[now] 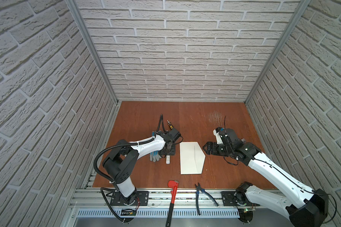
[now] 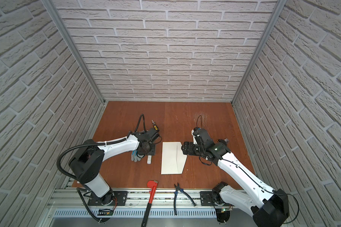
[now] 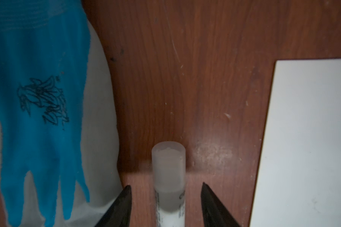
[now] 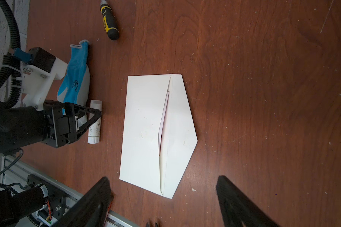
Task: Place the letter into the envelope and seal it
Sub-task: 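Close the left gripper on the white glue stick while the right draws back, then lift the glue stick upright with the left gripper while the right gripper moves toward it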
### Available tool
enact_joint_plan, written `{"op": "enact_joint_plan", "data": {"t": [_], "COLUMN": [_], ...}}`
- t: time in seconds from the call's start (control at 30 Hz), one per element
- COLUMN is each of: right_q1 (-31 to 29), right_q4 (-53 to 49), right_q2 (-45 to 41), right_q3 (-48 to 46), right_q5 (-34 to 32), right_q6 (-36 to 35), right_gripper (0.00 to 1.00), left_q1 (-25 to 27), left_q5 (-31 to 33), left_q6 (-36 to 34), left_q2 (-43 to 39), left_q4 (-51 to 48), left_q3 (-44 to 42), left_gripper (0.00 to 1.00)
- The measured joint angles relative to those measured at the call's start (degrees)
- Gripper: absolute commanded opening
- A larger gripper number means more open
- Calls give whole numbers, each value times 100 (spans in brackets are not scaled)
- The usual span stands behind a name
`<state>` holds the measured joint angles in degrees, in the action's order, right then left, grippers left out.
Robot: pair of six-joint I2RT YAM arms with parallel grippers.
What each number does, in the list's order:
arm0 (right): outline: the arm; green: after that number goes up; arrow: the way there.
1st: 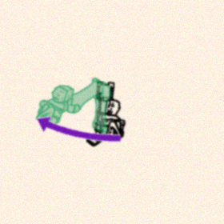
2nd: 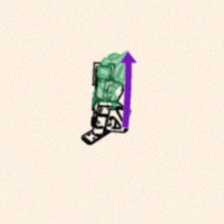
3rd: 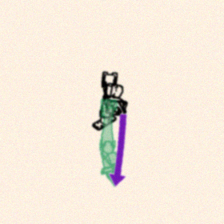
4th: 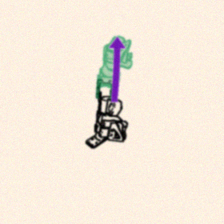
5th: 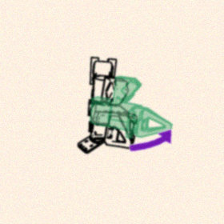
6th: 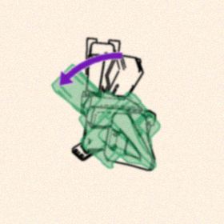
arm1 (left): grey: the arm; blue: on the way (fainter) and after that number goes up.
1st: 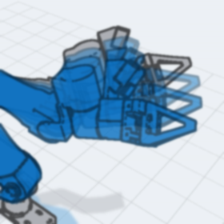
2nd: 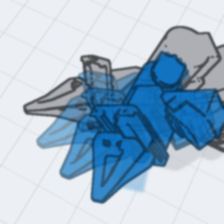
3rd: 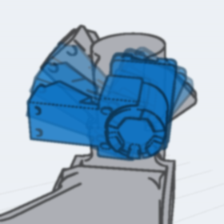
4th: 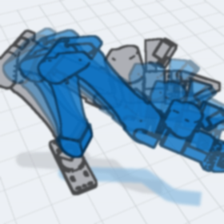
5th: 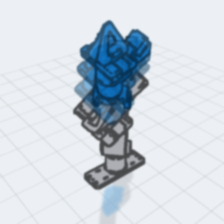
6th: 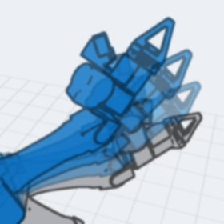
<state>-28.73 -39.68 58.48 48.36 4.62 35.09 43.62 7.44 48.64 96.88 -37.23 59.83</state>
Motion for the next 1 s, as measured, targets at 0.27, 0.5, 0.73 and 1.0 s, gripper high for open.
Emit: {"op": "enact_joint_plan", "data": {"t": [0.27,0.5,0.73,1.0], "right_q1": [0,0,0,0], "right_q4": [103,192,234,289], "right_q2": [131,271,372,378], "right_q3": [-68,-94,-94,-103], "right_q5": [70,153,201,293], "right_q6": [-2,-46,-166,-264], "right_gripper": [85,85,85,85], "left_q1": [83,87,35,-129], "left_q5": [-190,-319,-621,-857], "left_q6": [-4,-133,-258,-455], "left_q2": [144,352,424,778], "left_q4": [-44,-411,-616,-1019], "left_q3": [0,254,354,658], "left_gripper": [49,43,40,38]}}
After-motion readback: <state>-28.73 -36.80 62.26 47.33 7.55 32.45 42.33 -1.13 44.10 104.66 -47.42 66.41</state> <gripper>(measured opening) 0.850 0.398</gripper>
